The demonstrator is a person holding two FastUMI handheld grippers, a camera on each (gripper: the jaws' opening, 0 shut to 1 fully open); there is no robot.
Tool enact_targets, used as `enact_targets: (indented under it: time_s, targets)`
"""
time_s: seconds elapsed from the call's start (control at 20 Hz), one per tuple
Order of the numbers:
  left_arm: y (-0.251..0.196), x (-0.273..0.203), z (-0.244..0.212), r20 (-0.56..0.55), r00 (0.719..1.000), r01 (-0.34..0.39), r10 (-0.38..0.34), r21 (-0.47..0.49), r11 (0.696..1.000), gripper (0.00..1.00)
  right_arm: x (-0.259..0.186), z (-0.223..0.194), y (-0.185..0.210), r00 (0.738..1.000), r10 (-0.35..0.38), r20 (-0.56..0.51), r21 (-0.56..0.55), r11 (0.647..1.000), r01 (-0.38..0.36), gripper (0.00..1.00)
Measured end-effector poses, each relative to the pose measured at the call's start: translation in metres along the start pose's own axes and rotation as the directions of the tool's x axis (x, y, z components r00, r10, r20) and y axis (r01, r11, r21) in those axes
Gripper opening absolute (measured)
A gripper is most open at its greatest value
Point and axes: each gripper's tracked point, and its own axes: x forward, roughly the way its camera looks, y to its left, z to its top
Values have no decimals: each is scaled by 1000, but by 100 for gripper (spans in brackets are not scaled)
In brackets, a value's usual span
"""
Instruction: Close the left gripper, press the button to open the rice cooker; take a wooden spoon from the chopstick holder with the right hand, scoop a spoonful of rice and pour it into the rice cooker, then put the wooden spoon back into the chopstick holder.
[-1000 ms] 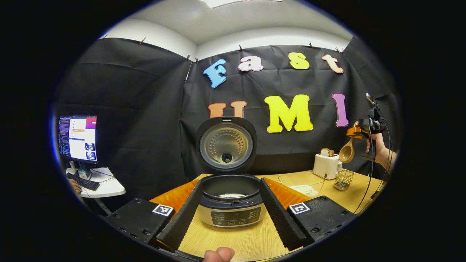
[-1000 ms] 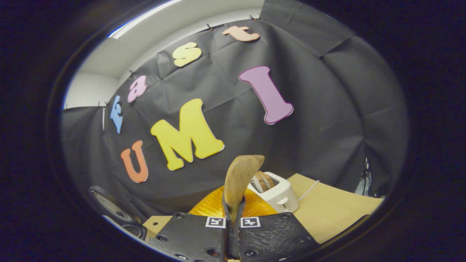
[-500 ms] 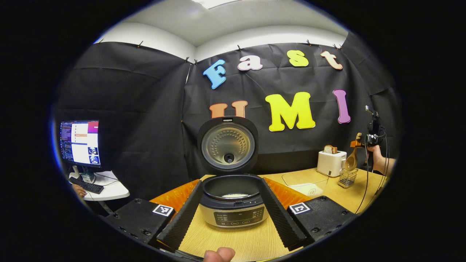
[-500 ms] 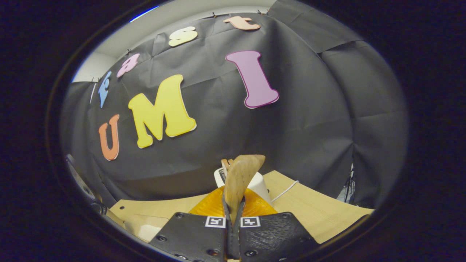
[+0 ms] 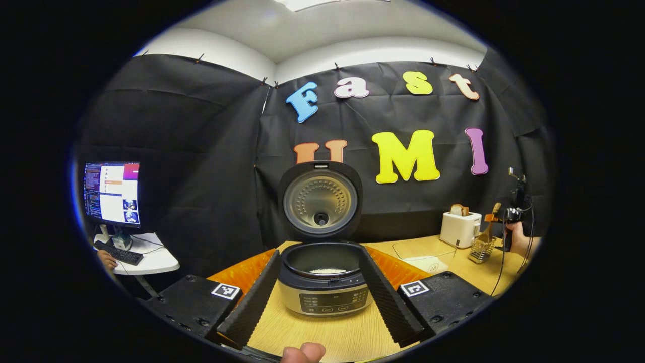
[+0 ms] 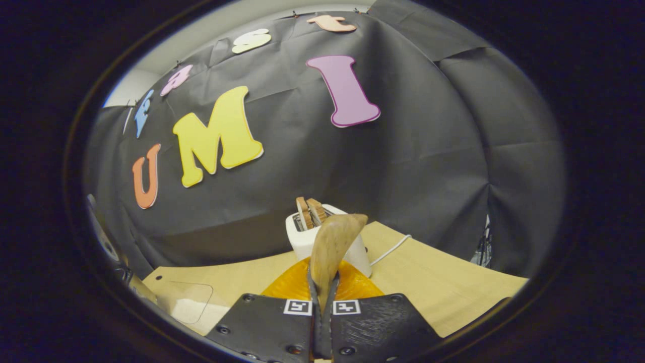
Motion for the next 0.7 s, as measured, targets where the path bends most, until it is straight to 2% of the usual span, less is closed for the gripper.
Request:
enact_targets:
  time_s: [0.1, 0.3, 0.4, 0.45, 0.55, 0.6, 0.65, 0.7]
  targets:
    - [-4, 0, -2, -8, 1000, 21, -21, -13, 1000, 99, 2, -8, -3, 1000, -2, -4, 4, 1000, 2, 0]
    - [0, -1, 0, -6, 1000, 9, -9, -11, 1000, 99, -1, -15, -7, 1000, -7, -23, 20, 1000, 8, 4]
    - [1, -1, 2, 0, 1000, 13, -13, -16, 1000, 99, -4, -8, -8, 1000, 5, -1, 42, 999, -5, 6]
    - [-1, -1, 3, 3, 1000, 17, -17, -17, 1000, 99, -9, -2, -9, 1000, 18, 15, 54, 998, -19, 3]
    - [-5, -2, 4, 6, 1000, 23, -23, -15, 1000, 99, -11, 0, -14, 1000, 18, 24, 58, 998, -20, 22]
    - [-6, -2, 4, 6, 1000, 27, -27, -15, 1000, 99, -12, 0, -19, 1000, 10, 21, 57, 998, -11, 36]
    - [-8, -3, 4, 6, 1000, 30, -30, -14, 999, 99, -14, 1, -22, 1000, 8, 18, 65, 998, -9, 43]
    - [-10, -4, 6, 11, 999, 32, -32, -14, 999, 99, -17, 4, -25, 1000, 9, 26, 74, 997, -10, 56]
